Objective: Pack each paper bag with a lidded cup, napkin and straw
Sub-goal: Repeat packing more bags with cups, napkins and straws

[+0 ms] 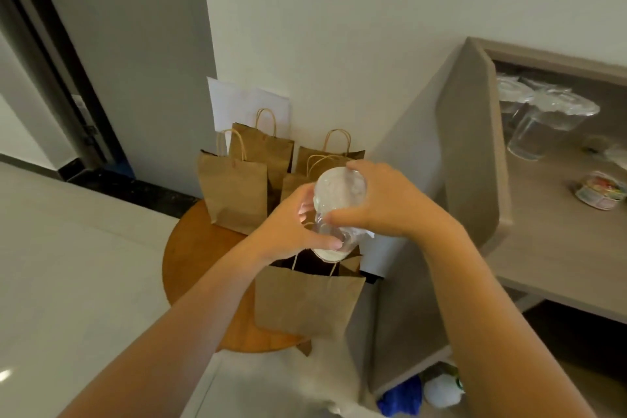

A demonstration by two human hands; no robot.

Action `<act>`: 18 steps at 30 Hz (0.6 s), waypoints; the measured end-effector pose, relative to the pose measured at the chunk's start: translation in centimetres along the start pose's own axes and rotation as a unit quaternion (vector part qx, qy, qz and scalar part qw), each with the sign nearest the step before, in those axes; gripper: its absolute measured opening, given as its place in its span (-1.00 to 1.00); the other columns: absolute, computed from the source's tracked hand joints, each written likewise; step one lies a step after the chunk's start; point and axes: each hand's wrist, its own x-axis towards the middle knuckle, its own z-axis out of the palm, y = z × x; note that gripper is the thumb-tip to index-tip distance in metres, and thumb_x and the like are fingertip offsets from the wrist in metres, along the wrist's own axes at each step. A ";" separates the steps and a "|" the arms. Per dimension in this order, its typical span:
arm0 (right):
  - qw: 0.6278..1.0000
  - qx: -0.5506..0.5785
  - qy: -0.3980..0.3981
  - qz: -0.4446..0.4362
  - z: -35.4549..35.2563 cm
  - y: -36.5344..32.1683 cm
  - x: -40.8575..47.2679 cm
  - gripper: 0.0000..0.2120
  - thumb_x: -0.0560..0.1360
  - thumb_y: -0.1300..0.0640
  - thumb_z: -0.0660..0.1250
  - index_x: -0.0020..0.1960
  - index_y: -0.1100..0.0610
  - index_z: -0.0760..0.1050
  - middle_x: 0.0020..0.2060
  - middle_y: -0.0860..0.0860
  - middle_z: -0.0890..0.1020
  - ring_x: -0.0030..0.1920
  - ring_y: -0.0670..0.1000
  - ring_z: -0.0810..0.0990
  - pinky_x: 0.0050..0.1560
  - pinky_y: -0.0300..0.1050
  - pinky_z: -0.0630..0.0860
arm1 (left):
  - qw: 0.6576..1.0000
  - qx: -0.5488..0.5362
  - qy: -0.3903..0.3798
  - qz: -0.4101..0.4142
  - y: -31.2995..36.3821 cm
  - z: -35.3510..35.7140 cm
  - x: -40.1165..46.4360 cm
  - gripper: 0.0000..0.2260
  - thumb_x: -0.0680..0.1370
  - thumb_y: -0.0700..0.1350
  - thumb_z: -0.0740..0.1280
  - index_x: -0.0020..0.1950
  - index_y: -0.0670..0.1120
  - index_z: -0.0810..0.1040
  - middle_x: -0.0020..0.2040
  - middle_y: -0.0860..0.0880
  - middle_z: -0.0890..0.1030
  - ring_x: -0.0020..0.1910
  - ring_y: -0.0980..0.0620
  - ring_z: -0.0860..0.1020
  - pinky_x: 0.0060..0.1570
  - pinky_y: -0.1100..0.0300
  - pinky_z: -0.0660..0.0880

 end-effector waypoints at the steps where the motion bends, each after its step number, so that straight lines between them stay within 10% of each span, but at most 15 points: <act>1: 1.000 -0.003 0.000 0.008 0.4 0.7 0.3 -0.16 0.28 -0.26 0.44 0.43 -0.02 0.19 0.32 0.00 0.36 0.20 0.01 0.38 0.06 -0.14 0.40 | 0.999 -0.001 0.019 -0.033 -0.6 -0.6 0.2 -0.44 0.39 -0.16 0.50 0.32 0.03 0.36 0.25 0.08 0.49 0.26 0.14 0.45 0.33 0.06 0.38; 5: 0.999 -0.001 -0.002 0.041 1.5 3.3 1.5 -0.09 0.29 -0.27 0.43 0.48 -0.03 0.08 0.36 0.00 0.28 0.27 0.04 0.34 0.06 -0.16 0.34 | 0.981 0.082 0.146 -0.100 -3.2 -1.4 1.7 -0.87 0.53 -0.19 0.35 0.03 0.01 0.54 -0.05 0.07 0.60 0.01 0.12 0.56 0.05 0.30 0.48; 18: 0.990 0.056 -0.105 0.077 7.1 7.7 6.0 -0.05 0.27 -0.29 0.44 0.48 -0.10 0.01 0.34 -0.08 0.22 0.30 0.02 0.31 0.23 -0.02 0.45 | 0.882 0.426 -0.140 -0.143 -11.9 0.2 6.3 -0.66 0.48 0.20 0.32 0.08 -0.03 0.55 -0.01 0.02 0.61 -0.04 0.02 0.55 -0.09 0.17 0.47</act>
